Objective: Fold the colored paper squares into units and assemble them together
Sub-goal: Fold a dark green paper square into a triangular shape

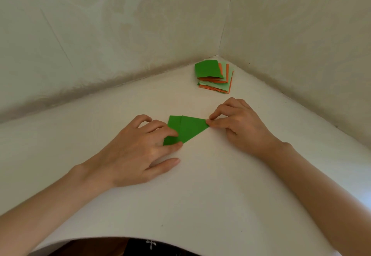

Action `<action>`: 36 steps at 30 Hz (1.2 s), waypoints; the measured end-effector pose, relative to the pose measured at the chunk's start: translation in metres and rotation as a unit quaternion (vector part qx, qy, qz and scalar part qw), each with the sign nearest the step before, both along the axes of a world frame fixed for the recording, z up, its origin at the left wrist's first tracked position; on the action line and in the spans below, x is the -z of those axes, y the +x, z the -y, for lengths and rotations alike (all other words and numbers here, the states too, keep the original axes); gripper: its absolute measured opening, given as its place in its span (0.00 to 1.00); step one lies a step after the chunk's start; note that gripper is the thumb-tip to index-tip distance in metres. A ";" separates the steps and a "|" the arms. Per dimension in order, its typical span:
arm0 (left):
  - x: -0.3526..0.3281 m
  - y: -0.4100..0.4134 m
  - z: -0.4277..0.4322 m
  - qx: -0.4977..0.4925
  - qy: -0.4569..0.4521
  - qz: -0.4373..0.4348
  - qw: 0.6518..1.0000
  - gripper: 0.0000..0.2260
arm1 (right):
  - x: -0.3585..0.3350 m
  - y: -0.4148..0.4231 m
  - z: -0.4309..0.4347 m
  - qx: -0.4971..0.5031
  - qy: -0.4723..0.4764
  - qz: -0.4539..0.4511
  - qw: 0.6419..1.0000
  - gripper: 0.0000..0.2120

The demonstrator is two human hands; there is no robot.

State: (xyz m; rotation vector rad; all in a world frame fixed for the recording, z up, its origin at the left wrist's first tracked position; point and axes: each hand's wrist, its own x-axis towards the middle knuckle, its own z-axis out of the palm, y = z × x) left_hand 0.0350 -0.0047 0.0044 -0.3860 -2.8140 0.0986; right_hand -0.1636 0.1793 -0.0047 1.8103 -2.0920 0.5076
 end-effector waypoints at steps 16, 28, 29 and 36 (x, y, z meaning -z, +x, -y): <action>0.007 -0.054 -0.003 -0.240 0.295 0.067 0.923 0.17 | 0.001 0.011 0.010 0.130 0.030 0.164 0.978 0.14; -0.002 -0.050 -0.006 -0.164 0.686 -0.036 0.708 0.17 | -0.016 0.035 0.017 0.098 0.013 0.469 0.877 0.09; -0.004 -0.050 -0.005 -0.159 0.709 -0.034 0.686 0.17 | -0.018 0.037 0.017 0.080 0.022 0.485 0.871 0.08; -0.008 -0.049 -0.007 -0.110 0.671 0.059 0.731 0.17 | -0.028 0.038 0.018 0.044 0.024 0.519 0.853 0.02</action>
